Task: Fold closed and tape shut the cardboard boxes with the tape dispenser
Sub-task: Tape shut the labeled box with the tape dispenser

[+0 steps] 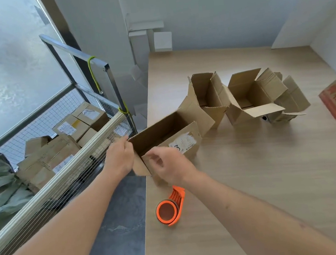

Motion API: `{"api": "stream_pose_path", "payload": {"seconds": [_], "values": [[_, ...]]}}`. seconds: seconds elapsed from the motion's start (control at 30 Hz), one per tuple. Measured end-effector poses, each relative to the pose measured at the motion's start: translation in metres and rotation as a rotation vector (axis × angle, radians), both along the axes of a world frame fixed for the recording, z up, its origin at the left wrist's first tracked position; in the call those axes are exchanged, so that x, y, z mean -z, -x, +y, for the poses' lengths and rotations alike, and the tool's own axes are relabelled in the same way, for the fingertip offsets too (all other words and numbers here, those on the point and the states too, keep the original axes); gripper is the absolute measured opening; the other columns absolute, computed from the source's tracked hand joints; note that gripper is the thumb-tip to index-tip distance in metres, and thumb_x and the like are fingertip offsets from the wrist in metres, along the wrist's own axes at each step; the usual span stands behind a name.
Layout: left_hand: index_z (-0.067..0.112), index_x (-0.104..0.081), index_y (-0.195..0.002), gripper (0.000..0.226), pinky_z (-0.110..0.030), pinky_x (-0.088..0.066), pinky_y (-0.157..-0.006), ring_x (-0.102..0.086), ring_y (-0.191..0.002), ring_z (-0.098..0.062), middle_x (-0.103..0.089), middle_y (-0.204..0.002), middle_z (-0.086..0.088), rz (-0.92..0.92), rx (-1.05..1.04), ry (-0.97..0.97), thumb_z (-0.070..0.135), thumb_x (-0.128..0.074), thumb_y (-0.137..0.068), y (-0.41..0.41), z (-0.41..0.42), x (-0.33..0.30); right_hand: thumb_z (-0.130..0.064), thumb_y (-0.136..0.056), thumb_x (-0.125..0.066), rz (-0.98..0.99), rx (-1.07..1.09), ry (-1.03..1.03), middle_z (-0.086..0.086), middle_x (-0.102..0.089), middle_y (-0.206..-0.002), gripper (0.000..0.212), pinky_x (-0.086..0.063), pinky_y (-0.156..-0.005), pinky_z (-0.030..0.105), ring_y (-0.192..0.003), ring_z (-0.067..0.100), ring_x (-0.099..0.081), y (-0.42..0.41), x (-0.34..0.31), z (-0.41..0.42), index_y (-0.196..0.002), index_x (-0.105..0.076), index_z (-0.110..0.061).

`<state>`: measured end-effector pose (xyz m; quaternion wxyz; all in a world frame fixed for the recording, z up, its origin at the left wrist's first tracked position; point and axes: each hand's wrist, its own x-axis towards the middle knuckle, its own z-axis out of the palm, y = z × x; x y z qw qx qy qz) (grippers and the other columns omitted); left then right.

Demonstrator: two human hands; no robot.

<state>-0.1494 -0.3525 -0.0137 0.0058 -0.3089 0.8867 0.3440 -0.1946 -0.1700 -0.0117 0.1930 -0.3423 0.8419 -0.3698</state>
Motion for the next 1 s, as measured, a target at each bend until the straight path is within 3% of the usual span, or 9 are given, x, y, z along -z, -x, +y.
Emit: {"api": "stream_pose_path", "payload": {"seconds": [0.13,0.33,0.47,0.57,0.67,0.73,0.8,0.9,1.0], "values": [[0.016,-0.04,-0.15,0.049,-0.027,-0.042,-0.081,-0.054,-0.106,-0.02,-0.057,-0.122,-0.004,-0.024,0.102,-0.068,0.015,-0.048,-0.102,0.012,0.013,-0.001,-0.026,-0.097,-0.061,0.202,0.244,-0.102,-0.005,-0.057,-0.121,0.031,-0.05,-0.077,0.029,-0.105,0.015,-0.058,0.028,-0.008,0.022,-0.128,-0.06,-0.028],[0.016,-0.047,-0.147,0.046,-0.041,-0.041,-0.107,-0.048,-0.129,-0.032,-0.051,-0.142,-0.015,-0.1,0.143,-0.007,0.006,-0.044,-0.102,0.038,0.008,0.008,-0.026,-0.091,-0.07,0.358,0.306,-0.44,0.007,-0.043,-0.136,0.058,-0.05,-0.088,0.035,-0.11,0.026,-0.053,0.049,-0.004,0.045,-0.143,-0.045,-0.025],[0.021,-0.033,-0.156,0.06,-0.042,-0.038,-0.113,-0.043,-0.139,-0.03,-0.047,-0.151,-0.011,-0.054,0.14,-0.05,0.005,-0.048,-0.101,0.046,0.009,0.01,-0.054,-0.094,-0.057,0.495,0.377,-0.586,0.006,-0.054,-0.121,0.05,-0.043,-0.093,0.037,-0.105,0.025,-0.052,0.053,0.0,0.054,-0.132,-0.051,-0.024],[0.026,-0.016,-0.162,0.07,-0.046,-0.031,-0.119,-0.032,-0.149,-0.031,-0.036,-0.161,-0.008,-0.03,0.141,-0.071,0.004,-0.046,-0.102,0.049,0.01,0.01,-0.062,-0.1,-0.033,0.346,0.416,-0.532,0.0,-0.064,-0.102,0.049,-0.047,-0.082,0.041,-0.097,0.025,-0.062,0.059,-0.002,0.054,-0.117,-0.058,-0.025],[0.03,-0.005,-0.162,0.079,-0.048,-0.036,-0.116,-0.04,-0.144,-0.033,-0.036,-0.161,-0.009,0.019,0.154,-0.059,0.008,-0.05,-0.102,0.048,0.012,0.007,-0.052,-0.103,-0.031,0.171,0.472,-0.517,0.0,-0.061,-0.088,0.041,-0.043,-0.068,0.037,-0.091,0.028,-0.065,0.065,-0.004,0.056,-0.096,-0.061,-0.026],[0.035,0.005,-0.16,0.09,-0.054,-0.041,-0.113,-0.046,-0.137,-0.035,-0.038,-0.158,-0.011,0.063,0.127,-0.047,0.012,-0.057,-0.099,0.045,0.012,0.006,-0.042,-0.1,-0.045,0.087,0.432,-0.584,0.002,-0.065,-0.099,0.031,-0.048,-0.072,0.036,-0.092,0.027,-0.063,0.07,-0.005,0.06,-0.127,-0.057,-0.032],[0.037,0.006,-0.159,0.096,-0.056,-0.044,-0.109,-0.048,-0.134,-0.036,-0.039,-0.156,-0.013,0.069,0.065,-0.029,0.015,-0.063,-0.096,0.043,0.01,0.006,-0.035,-0.089,-0.061,-0.004,0.362,-0.597,0.002,-0.064,-0.109,0.076,-0.055,-0.074,0.037,-0.093,0.026,-0.063,0.076,-0.008,0.061,-0.155,-0.023,-0.039],[0.02,-0.021,-0.154,0.078,-0.049,-0.051,-0.098,-0.056,-0.12,-0.034,-0.05,-0.144,-0.016,-0.023,0.0,0.026,0.025,-0.068,-0.093,0.042,0.004,0.008,-0.027,-0.077,-0.083,-0.017,0.254,-0.57,0.009,-0.044,-0.14,0.133,-0.049,-0.056,0.031,-0.089,0.023,-0.063,0.077,-0.009,0.057,-0.152,0.024,-0.049],[0.02,-0.051,-0.123,0.044,-0.039,-0.055,-0.079,-0.061,-0.095,-0.021,-0.063,-0.113,-0.006,-0.052,0.049,0.057,0.034,-0.073,-0.087,0.038,0.004,0.005,-0.031,-0.071,-0.092,0.112,0.168,-0.597,0.003,0.012,-0.169,0.147,-0.058,-0.075,0.035,-0.13,0.031,-0.053,0.078,-0.007,0.053,-0.149,0.032,-0.048]]}}
